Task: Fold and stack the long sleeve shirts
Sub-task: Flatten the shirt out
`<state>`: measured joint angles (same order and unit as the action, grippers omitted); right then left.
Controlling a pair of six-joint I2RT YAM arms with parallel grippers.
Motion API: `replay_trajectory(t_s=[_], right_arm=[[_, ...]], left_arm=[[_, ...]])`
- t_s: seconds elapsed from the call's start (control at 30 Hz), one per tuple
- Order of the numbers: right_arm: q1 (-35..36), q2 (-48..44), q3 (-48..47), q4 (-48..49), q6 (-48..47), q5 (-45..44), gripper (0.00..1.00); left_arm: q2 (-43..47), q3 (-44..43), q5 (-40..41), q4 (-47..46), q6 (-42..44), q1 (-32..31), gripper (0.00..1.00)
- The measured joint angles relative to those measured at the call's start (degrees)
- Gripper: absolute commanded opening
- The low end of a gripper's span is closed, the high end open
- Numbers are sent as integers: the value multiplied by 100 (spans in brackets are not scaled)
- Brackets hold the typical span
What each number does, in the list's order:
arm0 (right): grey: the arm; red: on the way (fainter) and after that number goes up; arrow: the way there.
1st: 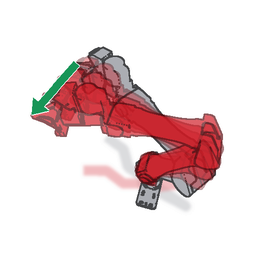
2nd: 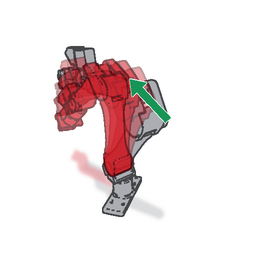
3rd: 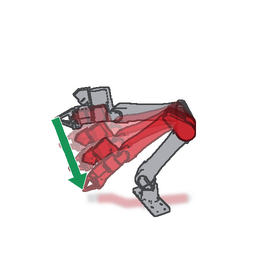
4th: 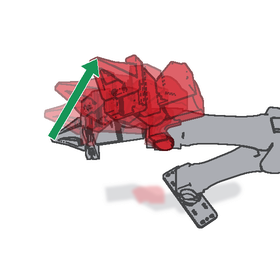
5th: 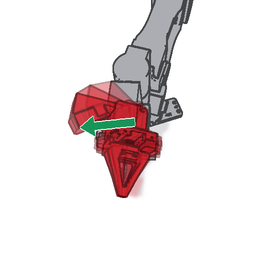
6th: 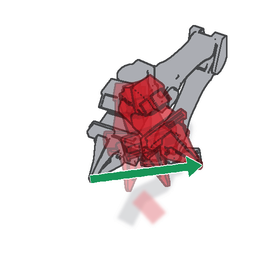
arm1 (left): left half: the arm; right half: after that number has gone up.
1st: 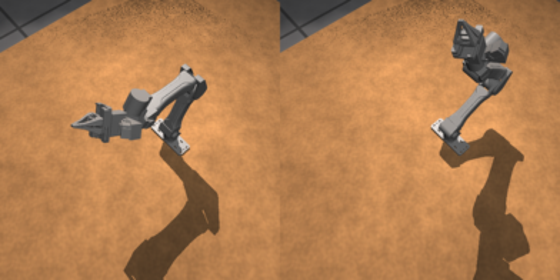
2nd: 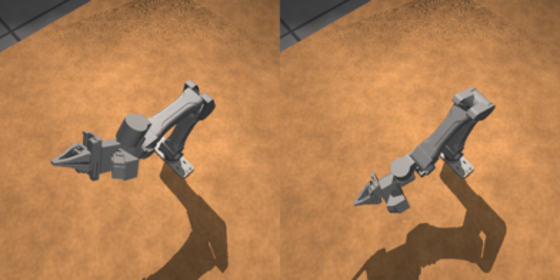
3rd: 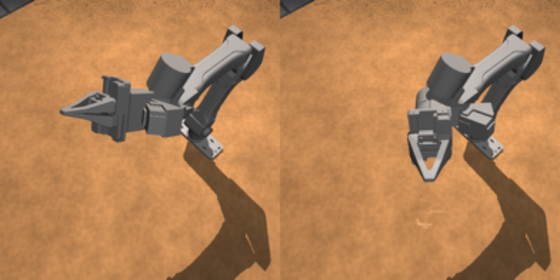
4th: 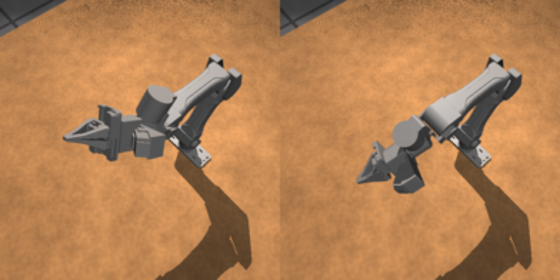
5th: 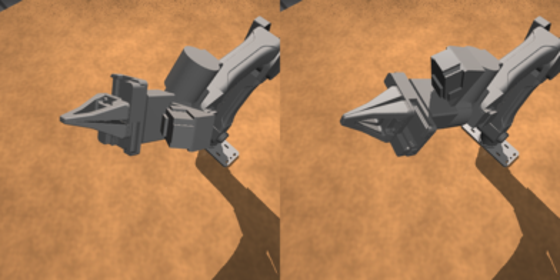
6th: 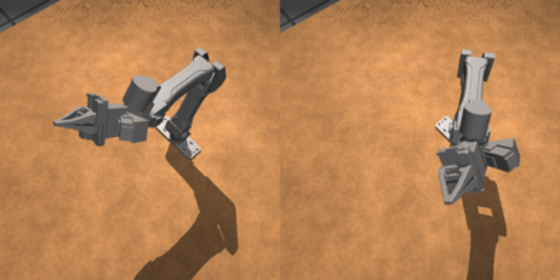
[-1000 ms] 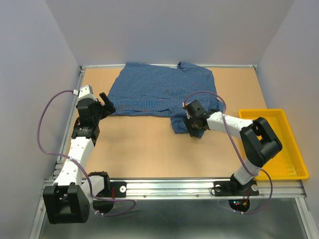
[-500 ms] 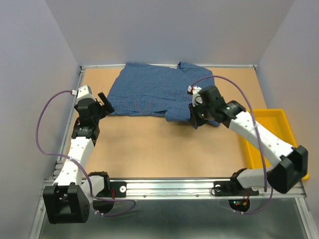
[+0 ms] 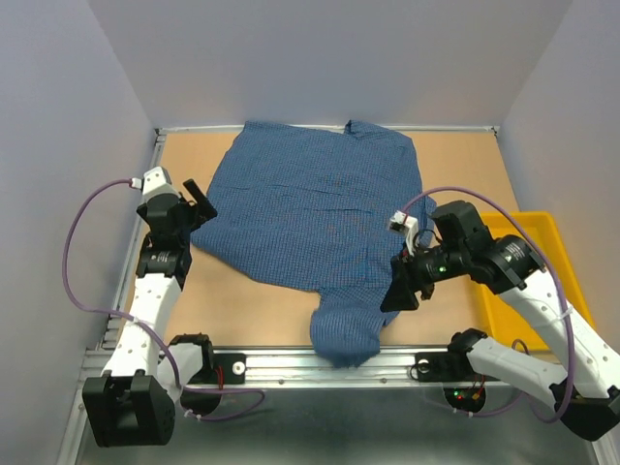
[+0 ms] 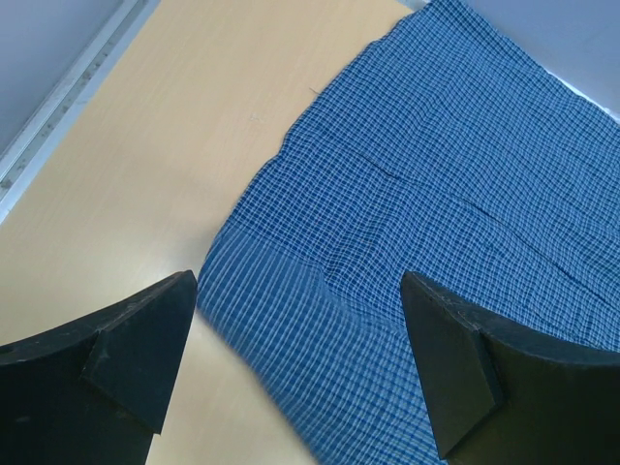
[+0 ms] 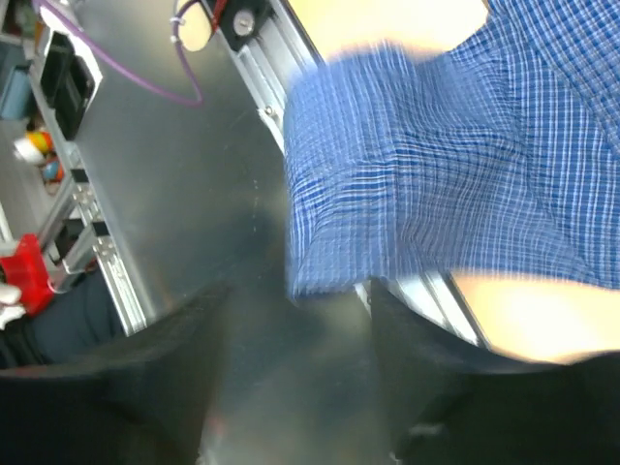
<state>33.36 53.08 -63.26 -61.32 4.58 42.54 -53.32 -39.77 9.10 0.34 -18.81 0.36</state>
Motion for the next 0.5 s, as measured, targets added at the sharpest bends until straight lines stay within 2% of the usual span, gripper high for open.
replay_trajectory(t_s=[0.1, 0.23, 0.43, 0.5], right_arm=[[0, -52, 11, -153, 28, -199, 74], [2, 367, -28, -9, 409, -1099, 75], [-203, 1742, -535, 662, 920, -2981, 73], [-649, 2321, -695, 1134, 1062, -3324, 72]], left_arm=[[66, 0, -83, 17, -35, 2, 99], [92, 0, -306, 105, -79, 0, 99], [-278, -153, -697, 409, -144, 0, 99], [-605, -289, -723, 485, -177, 0, 99]])
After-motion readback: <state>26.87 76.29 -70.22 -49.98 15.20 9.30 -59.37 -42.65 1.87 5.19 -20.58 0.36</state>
